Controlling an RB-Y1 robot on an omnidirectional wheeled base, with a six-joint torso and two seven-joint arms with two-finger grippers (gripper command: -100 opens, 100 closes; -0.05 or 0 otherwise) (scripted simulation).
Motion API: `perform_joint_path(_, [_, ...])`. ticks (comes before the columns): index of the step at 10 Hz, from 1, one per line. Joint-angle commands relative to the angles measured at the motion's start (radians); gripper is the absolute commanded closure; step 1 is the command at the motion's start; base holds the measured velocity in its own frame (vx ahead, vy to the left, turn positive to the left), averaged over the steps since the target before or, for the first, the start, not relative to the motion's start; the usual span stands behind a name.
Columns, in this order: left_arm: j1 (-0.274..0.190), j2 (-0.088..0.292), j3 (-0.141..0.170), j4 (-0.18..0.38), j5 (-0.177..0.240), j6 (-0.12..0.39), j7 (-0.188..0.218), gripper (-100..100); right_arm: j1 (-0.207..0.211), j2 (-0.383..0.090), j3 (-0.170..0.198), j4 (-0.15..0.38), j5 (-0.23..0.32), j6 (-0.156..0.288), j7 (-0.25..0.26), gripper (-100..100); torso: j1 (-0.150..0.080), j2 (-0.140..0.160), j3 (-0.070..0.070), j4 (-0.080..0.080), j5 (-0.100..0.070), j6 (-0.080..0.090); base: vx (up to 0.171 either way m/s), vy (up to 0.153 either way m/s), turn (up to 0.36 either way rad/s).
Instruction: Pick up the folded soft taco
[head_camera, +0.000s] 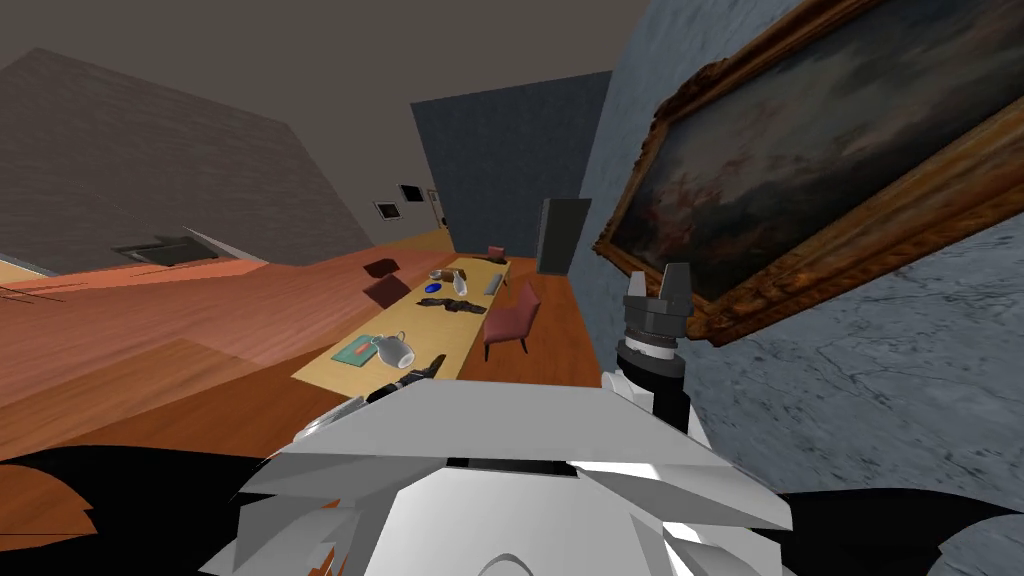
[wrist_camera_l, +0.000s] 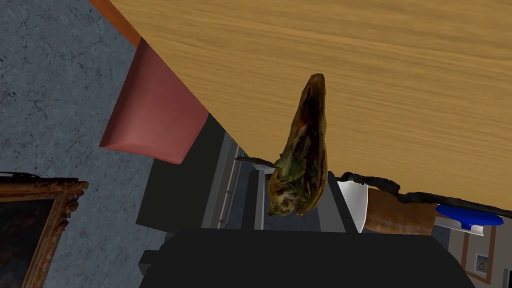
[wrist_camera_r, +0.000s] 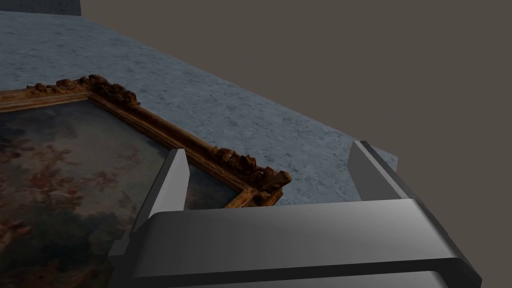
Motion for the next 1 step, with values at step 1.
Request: perform_joint_path(1, [0.0, 0.0, 0.0, 0.0, 0.0, 0.0, 0.0, 0, 0.0, 0.0, 0.0, 0.0, 0.0, 0.0, 0.0, 0, 0.0, 0.0, 0.0, 0.0, 0.0, 0.0, 0.017, -0.012, -0.012])
